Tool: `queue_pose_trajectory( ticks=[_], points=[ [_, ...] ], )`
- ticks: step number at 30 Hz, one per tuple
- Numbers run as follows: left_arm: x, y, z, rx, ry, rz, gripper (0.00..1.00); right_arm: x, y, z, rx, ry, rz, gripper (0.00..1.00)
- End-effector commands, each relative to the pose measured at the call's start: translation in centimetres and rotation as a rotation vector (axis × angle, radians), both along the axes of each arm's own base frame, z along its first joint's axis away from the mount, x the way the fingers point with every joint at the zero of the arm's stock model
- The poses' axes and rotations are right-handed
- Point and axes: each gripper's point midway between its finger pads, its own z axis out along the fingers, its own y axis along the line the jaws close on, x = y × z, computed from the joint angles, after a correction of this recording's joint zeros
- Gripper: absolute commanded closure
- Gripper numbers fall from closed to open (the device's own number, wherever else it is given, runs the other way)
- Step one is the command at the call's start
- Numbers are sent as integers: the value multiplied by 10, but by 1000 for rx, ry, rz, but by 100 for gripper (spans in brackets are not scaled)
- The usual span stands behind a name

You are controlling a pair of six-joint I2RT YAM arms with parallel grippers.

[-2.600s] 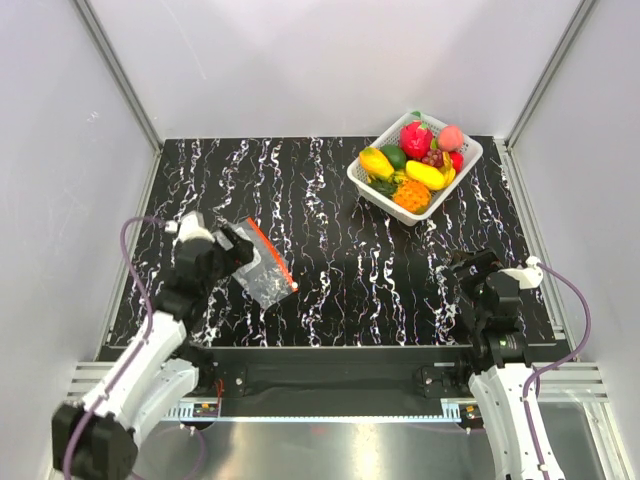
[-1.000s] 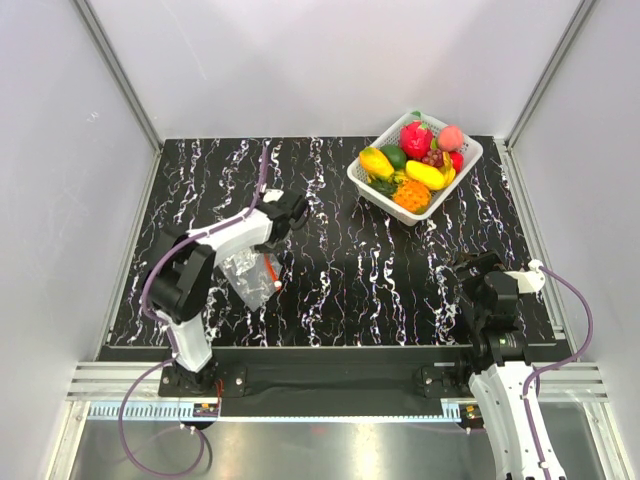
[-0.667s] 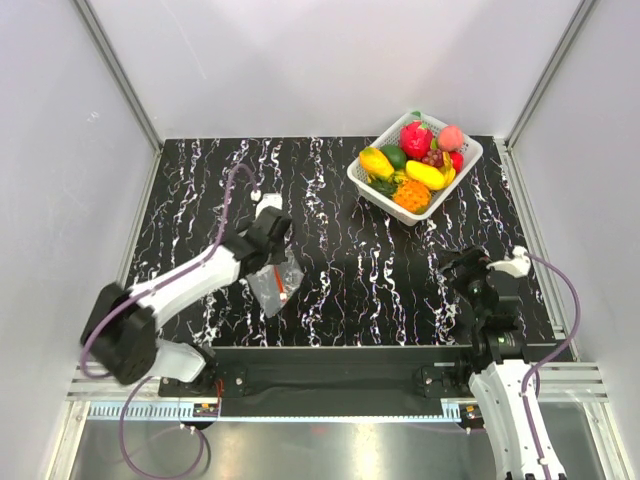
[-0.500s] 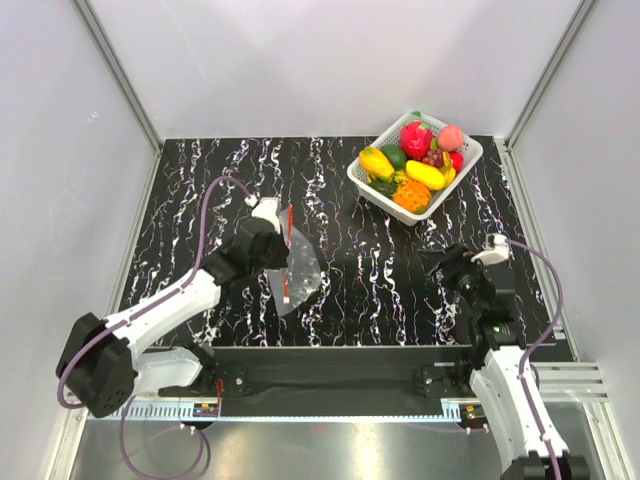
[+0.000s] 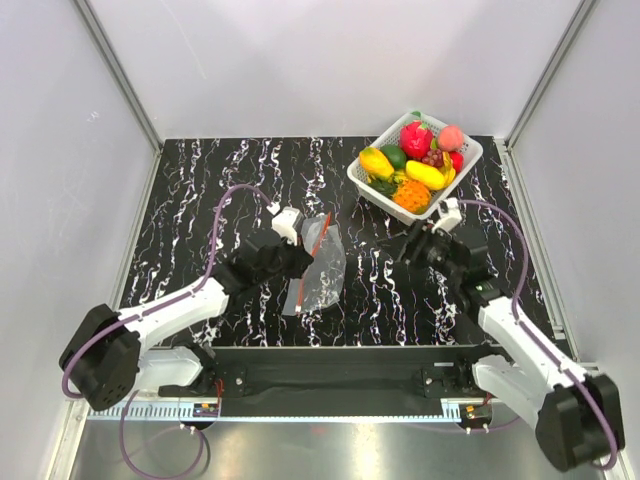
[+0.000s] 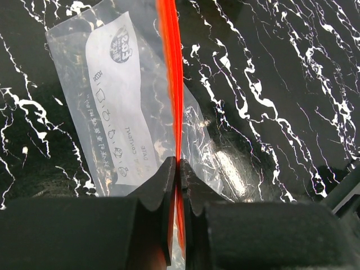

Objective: Place the food in the zip-top bag and seal the zipper
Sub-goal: Pick up the zipper food storage bag at the center of the board, then open the zipper of the food storage bag.

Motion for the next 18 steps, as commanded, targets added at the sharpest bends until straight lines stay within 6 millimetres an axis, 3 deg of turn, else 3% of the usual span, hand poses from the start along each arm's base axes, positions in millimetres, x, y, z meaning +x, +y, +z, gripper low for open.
queue_pose_trajectory(
  ticks=[1, 5, 6, 7, 9, 10, 18],
  points=[
    [4, -12, 15, -42, -75, -43, 90, 19, 22, 8, -1, 18, -18, 29],
    [7, -9, 11, -12, -89, -26, 90, 32, 52, 3, -26, 47, 3, 34],
    [7, -8, 11, -7, -91, -28, 90, 32, 65, 10, -21, 34, 30, 35],
    [7, -8, 10, -2, -91, -29, 90, 38, 70, 0, -39, 56, 21, 37],
    [7, -7, 7, 10, -97, -35, 90, 44, 82, 5, -37, 53, 22, 41],
    [7, -7, 6, 13, -97, -33, 91, 44, 90, -4, -55, 74, 20, 42],
    [10, -1, -3, 57, -91, -14, 91, 66, 116, 0, -54, 73, -19, 42]
  ],
)
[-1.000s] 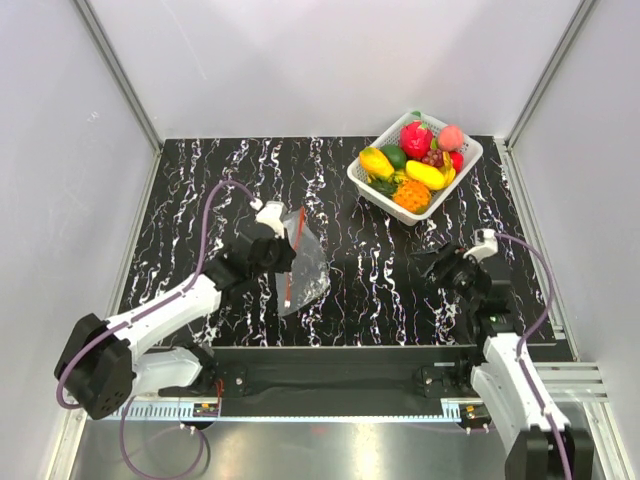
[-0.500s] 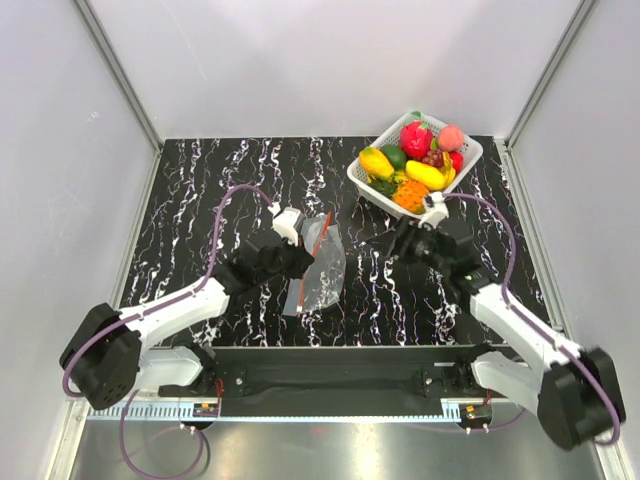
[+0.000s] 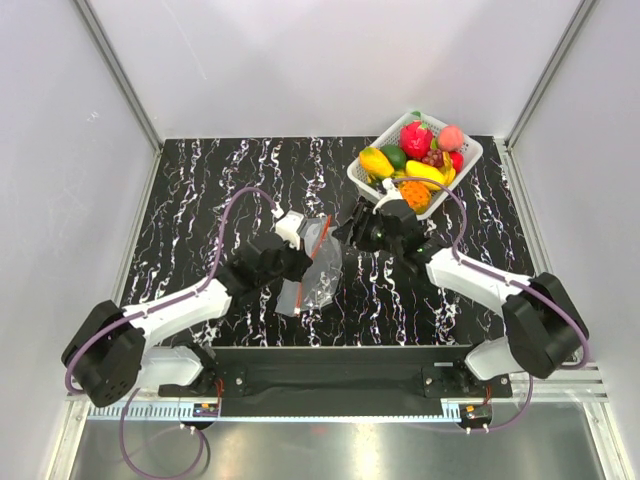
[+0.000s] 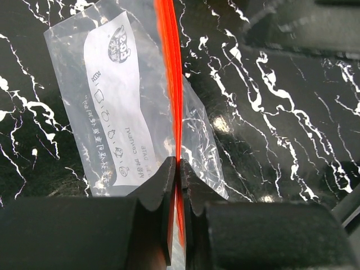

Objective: Place the food in the zip-top bag and seal the zipper
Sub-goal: Open the zipper of the food storage bag.

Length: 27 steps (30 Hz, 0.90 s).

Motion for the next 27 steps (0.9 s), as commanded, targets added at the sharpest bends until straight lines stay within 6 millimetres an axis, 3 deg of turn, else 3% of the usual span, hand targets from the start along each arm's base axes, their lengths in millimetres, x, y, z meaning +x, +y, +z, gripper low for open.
queue_pose_trajectory(
  ticks=[1, 14, 27],
  points=[
    [11, -4, 8, 1, -50, 13, 91, 24, 11, 24, 26, -61, -63, 43],
    [12, -4, 7, 5, -49, 17, 91, 36, 18, 4, 4, -24, -85, 56],
    [11, -6, 11, 1, -56, 9, 91, 40, 31, -2, 8, -8, -54, 56]
  ],
)
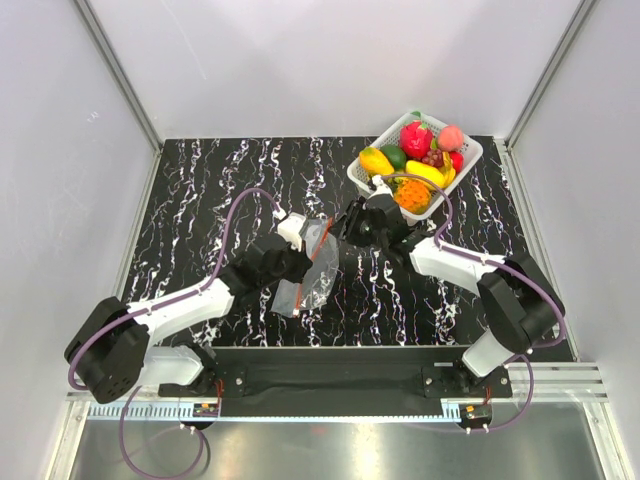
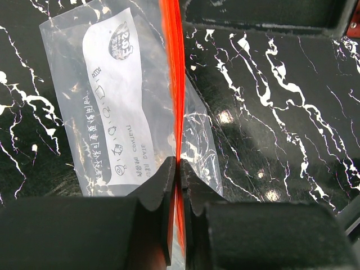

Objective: Place the food in the zip-top bag and seal the zipper
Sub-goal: Open the zipper of the food storage bag.

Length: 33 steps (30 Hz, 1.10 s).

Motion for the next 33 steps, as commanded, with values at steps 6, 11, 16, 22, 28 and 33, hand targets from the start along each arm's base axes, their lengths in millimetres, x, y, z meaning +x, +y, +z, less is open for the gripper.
queue_pose_trajectory(
  ticks=[6, 11, 16, 22, 28, 33],
  points=[
    [10, -7, 23, -34, -73, 6, 91, 8, 16, 21, 44, -46, 7, 56],
    [10, -7, 24, -36, -76, 7, 91, 7, 16, 20, 46, -45, 4, 56],
    [9, -7, 25, -37, -75, 6, 91, 7, 14, 17, 44, -38, -6, 58],
    [8, -6, 27, -46, -82, 8, 91, 6, 18, 12, 49, -26, 0, 61],
    [6, -7, 28, -57, -84, 2, 91, 8, 21, 9, 52, -18, 0, 62],
    [5, -11, 26, -46, -79, -13, 90, 8, 27, 9, 51, -14, 11, 62]
  ],
)
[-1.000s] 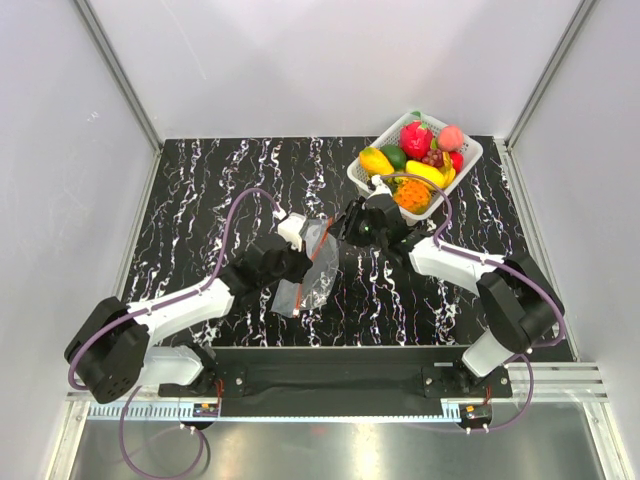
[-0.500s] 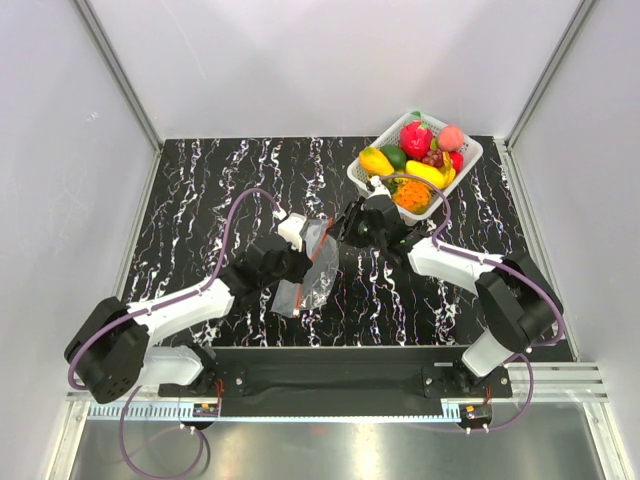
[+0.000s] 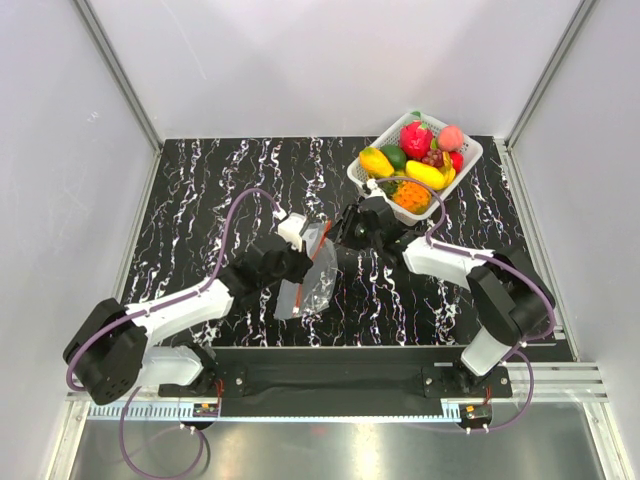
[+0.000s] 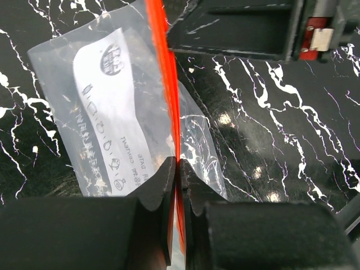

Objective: Place the food in the zip-top bag and seal the zipper
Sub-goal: Open the zipper of the food storage bag.

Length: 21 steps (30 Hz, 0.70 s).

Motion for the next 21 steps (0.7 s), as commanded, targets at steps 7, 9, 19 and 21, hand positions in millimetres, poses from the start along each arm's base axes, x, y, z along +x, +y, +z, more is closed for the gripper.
queue_pose_trajectory(
  ticks=[7, 9, 19, 21],
  points=[
    [7, -12, 19, 6, -80, -2, 90, 1, 27, 31, 61, -51, 34, 62],
    [7, -12, 18, 22, -87, -1, 90, -1, 30, 32, 58, -47, 44, 62],
    [7, -15, 18, 113, -135, 28, 90, -19, 32, 25, 19, -18, 78, 64],
    [6, -15, 18, 116, -136, 28, 90, -21, 33, 25, 12, -16, 85, 66]
  ],
)
